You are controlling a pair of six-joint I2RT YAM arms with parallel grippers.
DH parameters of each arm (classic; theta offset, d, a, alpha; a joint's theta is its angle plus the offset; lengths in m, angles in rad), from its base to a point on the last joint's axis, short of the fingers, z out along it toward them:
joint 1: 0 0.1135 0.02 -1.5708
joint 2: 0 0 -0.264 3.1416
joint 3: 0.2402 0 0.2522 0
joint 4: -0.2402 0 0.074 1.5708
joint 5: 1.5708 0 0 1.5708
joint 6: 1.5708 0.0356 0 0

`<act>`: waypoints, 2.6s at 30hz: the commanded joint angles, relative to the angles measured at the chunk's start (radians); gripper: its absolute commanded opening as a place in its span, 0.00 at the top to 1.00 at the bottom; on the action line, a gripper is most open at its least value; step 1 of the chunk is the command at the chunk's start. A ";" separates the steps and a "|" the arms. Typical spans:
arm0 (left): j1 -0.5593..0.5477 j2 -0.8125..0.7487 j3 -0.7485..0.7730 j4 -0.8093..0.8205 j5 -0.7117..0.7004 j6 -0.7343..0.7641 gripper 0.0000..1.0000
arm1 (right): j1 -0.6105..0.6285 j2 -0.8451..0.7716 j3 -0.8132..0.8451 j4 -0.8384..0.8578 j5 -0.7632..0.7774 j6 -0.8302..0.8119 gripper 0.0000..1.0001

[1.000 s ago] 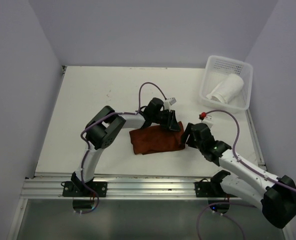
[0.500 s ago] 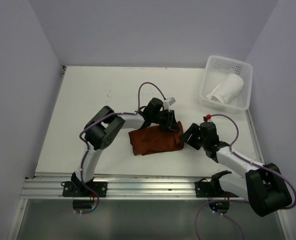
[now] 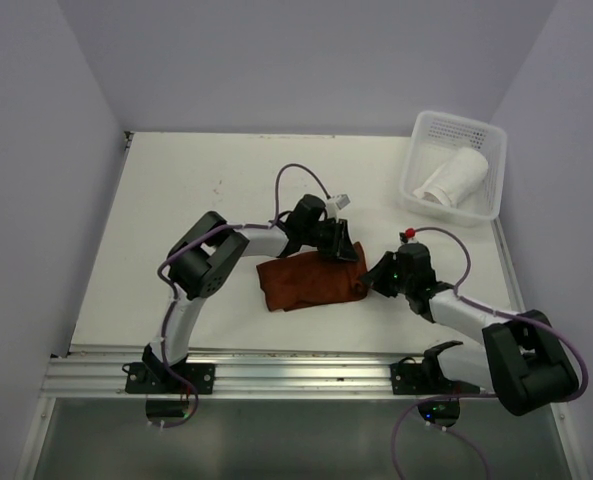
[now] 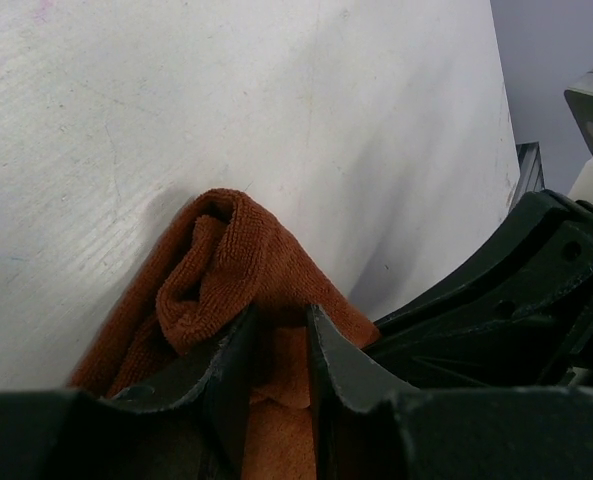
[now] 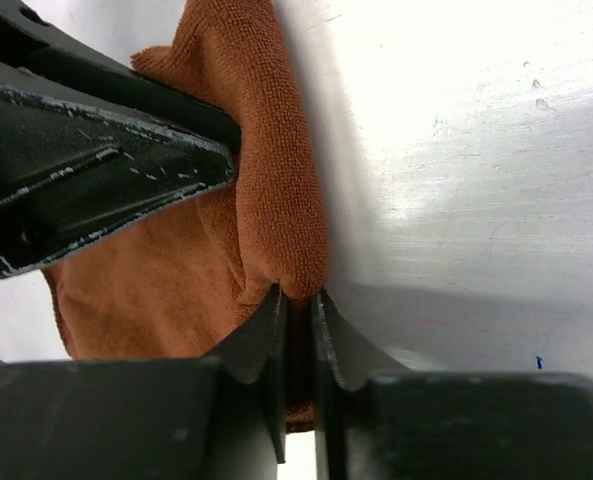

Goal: Roll the towels
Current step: Roll the towel

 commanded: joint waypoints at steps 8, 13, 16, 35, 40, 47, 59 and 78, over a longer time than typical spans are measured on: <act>0.071 -0.088 0.007 -0.048 -0.017 -0.006 0.69 | 0.151 -0.134 0.121 -0.300 0.214 -0.281 1.00; 0.073 -0.129 0.029 -0.041 -0.013 -0.033 0.68 | 0.237 -0.105 0.175 -0.357 0.364 -0.330 1.00; 0.074 -0.150 0.026 -0.046 -0.013 -0.038 0.61 | 0.275 -0.086 0.198 -0.372 0.425 -0.355 1.00; 0.070 -0.220 -0.066 0.080 0.032 -0.200 0.60 | 0.640 0.124 0.368 -0.461 0.855 -0.369 1.00; 0.063 -0.233 -0.132 0.192 0.047 -0.288 0.62 | 0.711 0.230 0.455 -0.564 0.984 -0.350 1.00; 0.047 -0.264 -0.169 0.230 0.058 -0.317 0.63 | 0.788 0.366 0.569 -0.676 1.079 -0.312 1.00; 0.031 -0.267 -0.237 0.302 0.099 -0.342 0.63 | 0.846 0.510 0.666 -0.780 1.168 -0.300 1.00; 0.008 -0.201 -0.363 0.339 0.102 -0.288 0.64 | 0.881 0.672 0.779 -0.849 1.187 -0.319 1.00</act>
